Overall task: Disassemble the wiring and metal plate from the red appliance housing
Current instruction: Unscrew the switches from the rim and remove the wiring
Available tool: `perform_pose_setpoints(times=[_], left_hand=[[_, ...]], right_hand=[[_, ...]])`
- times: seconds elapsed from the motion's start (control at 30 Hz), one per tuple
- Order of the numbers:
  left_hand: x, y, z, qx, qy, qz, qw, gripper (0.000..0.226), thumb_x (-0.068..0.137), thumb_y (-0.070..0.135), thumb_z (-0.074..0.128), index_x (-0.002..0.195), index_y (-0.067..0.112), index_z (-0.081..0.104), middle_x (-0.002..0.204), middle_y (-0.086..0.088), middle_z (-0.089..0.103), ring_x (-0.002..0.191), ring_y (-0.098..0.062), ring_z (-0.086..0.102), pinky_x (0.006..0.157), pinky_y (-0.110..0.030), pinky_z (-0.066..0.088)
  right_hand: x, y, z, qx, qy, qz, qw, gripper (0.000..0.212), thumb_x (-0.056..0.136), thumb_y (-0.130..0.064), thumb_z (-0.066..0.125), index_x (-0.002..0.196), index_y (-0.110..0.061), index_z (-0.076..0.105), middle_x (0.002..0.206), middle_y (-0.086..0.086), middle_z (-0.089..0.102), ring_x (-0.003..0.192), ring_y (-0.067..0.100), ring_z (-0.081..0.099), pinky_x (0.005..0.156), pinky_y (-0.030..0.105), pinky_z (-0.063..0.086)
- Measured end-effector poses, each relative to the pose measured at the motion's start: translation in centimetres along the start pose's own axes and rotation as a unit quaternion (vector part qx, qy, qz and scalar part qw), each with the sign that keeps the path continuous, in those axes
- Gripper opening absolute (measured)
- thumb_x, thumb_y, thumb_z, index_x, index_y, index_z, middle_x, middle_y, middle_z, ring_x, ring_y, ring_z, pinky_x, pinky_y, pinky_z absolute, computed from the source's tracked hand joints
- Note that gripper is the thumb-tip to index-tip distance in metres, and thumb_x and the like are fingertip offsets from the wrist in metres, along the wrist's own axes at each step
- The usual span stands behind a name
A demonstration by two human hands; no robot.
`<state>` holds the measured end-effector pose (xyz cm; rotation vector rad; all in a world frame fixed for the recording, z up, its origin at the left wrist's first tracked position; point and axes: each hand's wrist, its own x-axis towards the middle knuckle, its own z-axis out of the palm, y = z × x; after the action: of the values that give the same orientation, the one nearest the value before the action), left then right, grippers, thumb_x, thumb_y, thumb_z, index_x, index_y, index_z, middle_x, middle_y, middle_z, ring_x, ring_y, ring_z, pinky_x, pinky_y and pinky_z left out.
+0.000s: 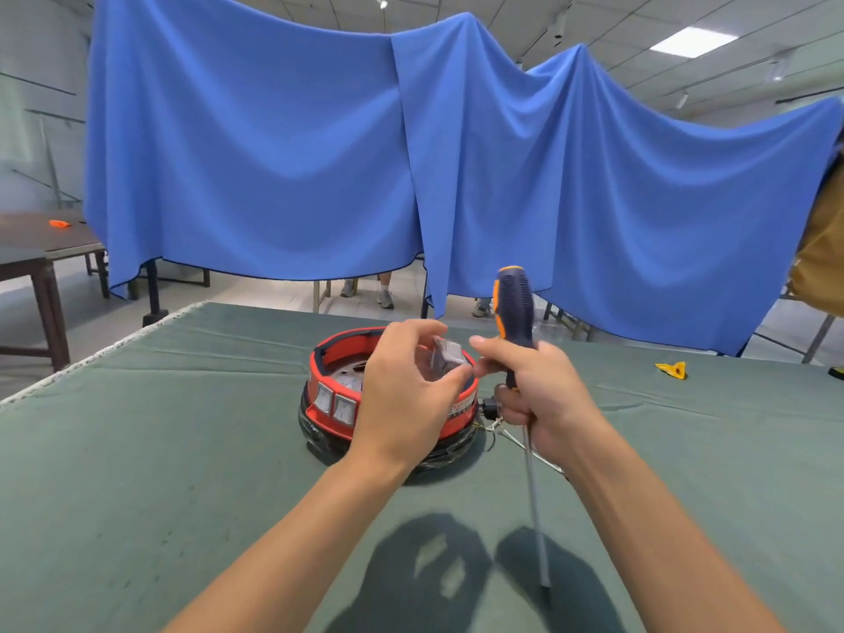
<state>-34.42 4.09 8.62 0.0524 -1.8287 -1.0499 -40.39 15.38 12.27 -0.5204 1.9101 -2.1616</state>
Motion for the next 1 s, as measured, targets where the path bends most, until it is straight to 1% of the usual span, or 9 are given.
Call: perform_pose_setpoints(times=[0.07,0.2,0.33,0.4,0.5,0.6,0.7,0.8,1.0], left_hand=[[0.5,-0.1,0.8,-0.035,0.012,-0.032,0.999,0.036,0.07,0.016,0.081,0.099,0.019,0.06,0.092,0.006,0.062,0.082,-0.002,0.059,0.076,-0.013,0.045],[0.2,-1.0,1.9,-0.082,-0.044,-0.025,0.995,0.027,0.073,0.003,0.076,0.096,0.01,0.063,0.092,-0.003,0.067,0.086,-0.017,0.066,0.081,-0.038,0.054],[0.3,-1.9,2.0,-0.054,-0.094,-0.009,0.994,0.028,0.076,0.005,0.074,0.099,0.016,0.064,0.096,0.006,0.067,0.094,-0.007,0.062,0.087,-0.027,0.05],[0.6,-2.5,1.7,0.0,-0.108,-0.006,0.994,0.031,0.076,0.008,0.07,0.106,0.018,0.064,0.103,0.009,0.065,0.099,-0.001,0.057,0.089,-0.018,0.043],[1.4,-3.2,0.5,0.121,-0.117,-0.014,0.986,0.03,0.079,0.013,0.062,0.109,0.019,0.062,0.108,0.006,0.062,0.105,-0.008,0.051,0.094,-0.023,0.04],[2.4,-3.8,-1.3,0.251,-0.239,-0.072,0.935,0.028,0.08,0.021,0.056,0.107,0.022,0.064,0.112,0.002,0.062,0.112,-0.017,0.047,0.097,-0.037,0.041],[3.0,-3.9,-3.0,0.328,-0.378,-0.135,0.855,0.03,0.077,0.029,0.055,0.106,0.028,0.064,0.114,-0.004,0.06,0.111,-0.024,0.047,0.096,-0.037,0.042],[2.9,-4.3,-3.9,0.423,-0.386,-0.091,0.815,0.031,0.08,0.03,0.056,0.11,0.027,0.061,0.113,-0.001,0.059,0.112,-0.024,0.041,0.097,-0.038,0.034],[2.0,-5.0,-3.6,0.388,-0.267,-0.049,0.881,0.022,0.083,0.033,0.063,0.105,0.031,0.061,0.107,0.013,0.061,0.11,-0.015,0.05,0.095,-0.038,0.028]], right_hand=[[0.3,-0.4,-0.4,-0.053,-0.025,0.01,0.998,0.017,0.085,-0.022,0.068,0.077,-0.012,0.057,0.068,0.008,0.062,0.029,0.005,0.018,0.034,0.011,0.016],[1.1,0.5,-1.5,-0.119,-0.063,0.057,0.989,0.016,0.085,-0.028,0.067,0.078,-0.017,0.06,0.074,0.004,0.064,0.032,0.005,0.017,0.034,0.011,0.014],[2.3,1.6,-2.5,-0.103,-0.09,0.098,0.986,0.015,0.084,-0.024,0.068,0.072,-0.016,0.066,0.072,0.004,0.067,0.033,0.004,0.015,0.034,0.01,0.012],[3.1,2.2,-3.3,-0.141,-0.051,0.08,0.986,0.014,0.081,-0.025,0.072,0.074,-0.014,0.066,0.072,0.005,0.071,0.031,0.005,0.017,0.034,0.011,0.014],[4.2,3.4,-5.2,-0.299,0.071,0.033,0.951,0.021,0.071,-0.033,0.078,0.074,-0.014,0.069,0.066,0.0,0.066,0.036,0.007,0.036,0.042,0.02,0.026],[4.8,4.7,-7.3,-0.433,0.139,0.042,0.89,0.023,0.066,-0.039,0.079,0.079,-0.022,0.069,0.071,0.001,0.065,0.067,0.022,0.058,0.057,0.03,0.038],[5.4,5.8,-8.1,-0.461,0.152,0.056,0.872,0.023,0.07,-0.039,0.078,0.081,-0.023,0.067,0.079,0.004,0.067,0.082,0.029,0.063,0.065,0.032,0.043],[5.6,6.5,-8.0,-0.463,0.16,0.05,0.87,0.022,0.073,-0.043,0.077,0.081,-0.025,0.067,0.083,0.006,0.068,0.085,0.03,0.062,0.068,0.032,0.044],[4.6,5.5,-6.6,-0.449,0.185,0.01,0.874,0.028,0.073,-0.037,0.065,0.054,-0.019,0.055,0.051,-0.001,0.052,0.061,0.028,0.051,0.054,0.029,0.037]])
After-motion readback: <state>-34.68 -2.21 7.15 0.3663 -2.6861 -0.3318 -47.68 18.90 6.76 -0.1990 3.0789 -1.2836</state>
